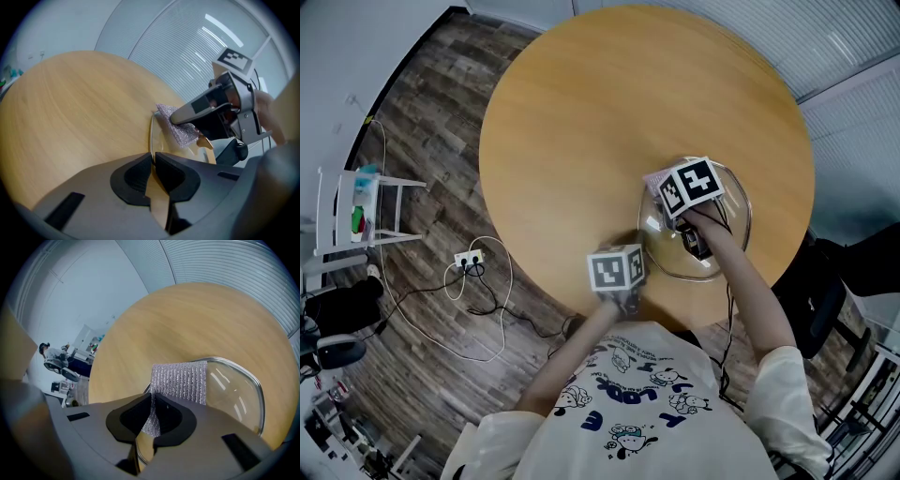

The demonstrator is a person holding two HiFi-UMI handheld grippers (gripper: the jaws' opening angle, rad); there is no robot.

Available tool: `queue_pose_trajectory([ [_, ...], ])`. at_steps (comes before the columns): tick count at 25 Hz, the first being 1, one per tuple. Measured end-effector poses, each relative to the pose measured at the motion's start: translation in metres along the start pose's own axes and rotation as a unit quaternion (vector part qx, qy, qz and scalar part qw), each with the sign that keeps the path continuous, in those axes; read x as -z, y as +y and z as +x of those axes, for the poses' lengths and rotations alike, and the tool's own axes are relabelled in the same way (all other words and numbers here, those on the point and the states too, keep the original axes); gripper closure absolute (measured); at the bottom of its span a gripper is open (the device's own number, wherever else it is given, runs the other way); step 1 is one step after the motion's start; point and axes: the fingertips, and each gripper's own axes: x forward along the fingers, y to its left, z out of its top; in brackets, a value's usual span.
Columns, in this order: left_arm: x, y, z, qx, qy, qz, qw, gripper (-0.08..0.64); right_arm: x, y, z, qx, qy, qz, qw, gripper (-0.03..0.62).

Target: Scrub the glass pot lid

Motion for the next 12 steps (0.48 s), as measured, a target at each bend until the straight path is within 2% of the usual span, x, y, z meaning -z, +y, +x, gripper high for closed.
queue_pose_trajectory([
  [5, -0.002, 0.0, 0.0, 0.0, 0.0, 0.0, 1.0, 0.523, -0.005, -0.004, 0.001, 0.008, 0.017, -0.022, 1.0, 0.545],
  [12, -0.002, 0.0, 0.0, 0.0, 0.0, -0.001, 1.0, 0.523, -0.01, -0.012, -0.001, 0.009, 0.017, -0.022, 1.0, 0.545],
])
